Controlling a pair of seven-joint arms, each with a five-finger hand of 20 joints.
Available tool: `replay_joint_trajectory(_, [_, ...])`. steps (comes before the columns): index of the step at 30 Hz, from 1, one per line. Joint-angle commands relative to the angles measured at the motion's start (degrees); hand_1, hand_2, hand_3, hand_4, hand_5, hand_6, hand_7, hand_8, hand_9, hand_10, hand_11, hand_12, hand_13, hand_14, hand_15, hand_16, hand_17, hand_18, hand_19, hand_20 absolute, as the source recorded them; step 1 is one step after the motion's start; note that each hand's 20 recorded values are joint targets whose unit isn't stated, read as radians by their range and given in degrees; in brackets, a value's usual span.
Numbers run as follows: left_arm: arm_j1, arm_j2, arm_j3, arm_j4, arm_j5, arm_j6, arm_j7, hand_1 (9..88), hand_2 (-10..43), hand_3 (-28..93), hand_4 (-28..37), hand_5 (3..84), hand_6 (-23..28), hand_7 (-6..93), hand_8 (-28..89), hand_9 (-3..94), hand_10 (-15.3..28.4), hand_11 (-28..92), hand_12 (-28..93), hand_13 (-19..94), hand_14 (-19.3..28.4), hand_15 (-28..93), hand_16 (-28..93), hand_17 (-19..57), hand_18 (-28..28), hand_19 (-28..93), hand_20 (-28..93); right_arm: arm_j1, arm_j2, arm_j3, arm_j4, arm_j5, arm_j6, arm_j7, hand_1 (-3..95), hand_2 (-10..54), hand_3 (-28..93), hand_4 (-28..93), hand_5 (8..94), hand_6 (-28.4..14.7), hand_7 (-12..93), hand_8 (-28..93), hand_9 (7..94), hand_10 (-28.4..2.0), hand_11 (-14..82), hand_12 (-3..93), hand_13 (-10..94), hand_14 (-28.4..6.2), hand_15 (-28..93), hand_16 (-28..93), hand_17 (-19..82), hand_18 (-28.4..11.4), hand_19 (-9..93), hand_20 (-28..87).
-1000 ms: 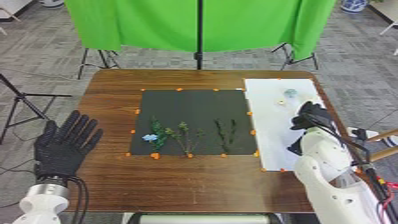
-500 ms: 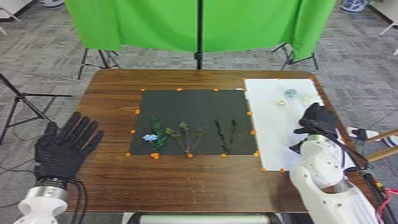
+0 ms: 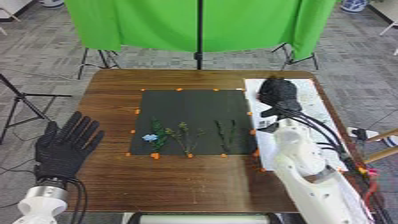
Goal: Arrange flowers
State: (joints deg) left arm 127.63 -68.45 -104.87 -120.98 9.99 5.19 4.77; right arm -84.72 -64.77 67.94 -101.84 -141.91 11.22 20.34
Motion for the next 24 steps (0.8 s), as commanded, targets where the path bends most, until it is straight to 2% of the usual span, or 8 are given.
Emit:
replay_joint_trajectory(1, [-0.7,0.84,1.91,0.49,-0.50,0.01,0.20,28.2,14.4,69,-28.3,43.2,8.5,9.8,-7,36.6,15.1,13,13,28,16.1,33,-2,-5.2,15.7,32,16,18.1,-15.5,-12.3,10.5,-6.7,-6.9,-15.1,66.7,-9.5,69,-28,78.3,-0.3,26,6,85.7,-11.5,10.4,44.8,65,-9.0,50,49,32,-21.1,81,40])
replay_joint_trajectory(4, [-1.0,1.73,2.54,0.36,-0.60,0.17,1.27,28.3,14.3,69,-28.3,43.2,8.6,10.0,-7,36.7,15.3,14,13,28,16.6,33,-2,-5.2,15.7,32,16,19.7,-19.9,-13.9,14.3,-12.1,-10.9,-20.3,66.9,-9.5,69,-28,78.0,-0.4,26,6,85.5,-11.6,10.5,44.9,64,-9.2,50,49,32,-20.9,81,40])
replay_joint_trajectory(8, [-2.7,2.77,3.82,0.77,-0.77,0.06,2.58,28.3,14.3,69,-28.3,43.2,8.7,10.0,-7,36.8,15.5,14,13,28,17.1,34,-2,-5.5,15.9,32,16,20.8,-24.8,-14.1,20.7,-21.2,-11.4,-25.9,67.7,-9.5,68,-28,77.7,-0.8,26,6,84.9,-12.0,10.5,45.0,64,-9.7,50,50,31,-20.8,79,41])
replay_joint_trajectory(9, [-5.0,3.09,4.57,2.02,-0.84,0.38,2.28,28.3,14.3,69,-28.3,43.3,8.7,9.9,-7,36.9,15.6,14,13,28,17.1,34,-3,-5.6,15.9,32,16,21.8,-27.0,-13.2,24.3,-24.4,-10.8,-27.2,67.7,-9.5,68,-28,77.7,-0.8,26,6,84.9,-11.8,10.5,44.9,64,-9.6,50,49,31,-20.8,79,41])
replay_joint_trajectory(10, [-4.1,3.65,4.81,1.34,-0.99,0.04,3.47,28.3,14.2,69,-28.3,43.3,8.7,9.7,-7,36.8,15.6,13,13,28,17.1,34,-3,-5.6,15.9,32,16,21.4,-27.8,-13.1,25.0,-26.9,-10.5,-28.0,67.6,-9.5,68,-28,77.6,-0.6,26,6,84.9,-11.7,10.5,44.9,64,-9.5,50,49,31,-20.8,79,41])
replay_joint_trajectory(14, [-4.7,4.53,5.69,1.31,-1.10,-0.60,4.36,28.3,14.1,69,-28.2,43.0,8.7,9.2,-7,36.4,16.1,13,13,27,17.6,35,-3,-5.8,16.0,33,15,20.0,-30.4,-12.7,26.8,-32.8,-14.3,-26.8,66.9,-9.5,69,-28,77.1,-0.1,27,6,84.9,-11.1,10.7,44.9,64,-9.1,50,49,32,-20.7,79,42])
replay_joint_trajectory(18, [-5.5,4.88,6.13,1.41,-1.59,0.13,4.57,28.3,14.2,69,-28.2,42.6,8.7,8.9,-6,35.8,16.2,13,13,26,18.2,35,-3,-6.3,16.2,34,16,18.4,-32.3,-11.1,28.7,-38.9,-14.7,-28.9,66.4,-9.5,69,-28,76.9,0.3,28,6,84.8,-10.6,10.8,44.8,64,-8.8,50,49,32,-20.7,79,42])
replay_joint_trajectory(24, [-7.5,5.17,7.23,2.32,-1.55,-0.58,3.50,28.0,14.3,70,-28.0,42.5,8.3,8.7,-6,35.5,15.8,12,14,26,17.9,34,-3,-6.8,16.3,34,15,16.3,-35.5,-6.6,31.6,-45.4,-15.4,-30.7,66.2,-9.5,69,-28,76.0,0.6,29,6,84.6,-10.4,10.9,44.8,64,-8.3,50,50,32,-20.4,78,43])
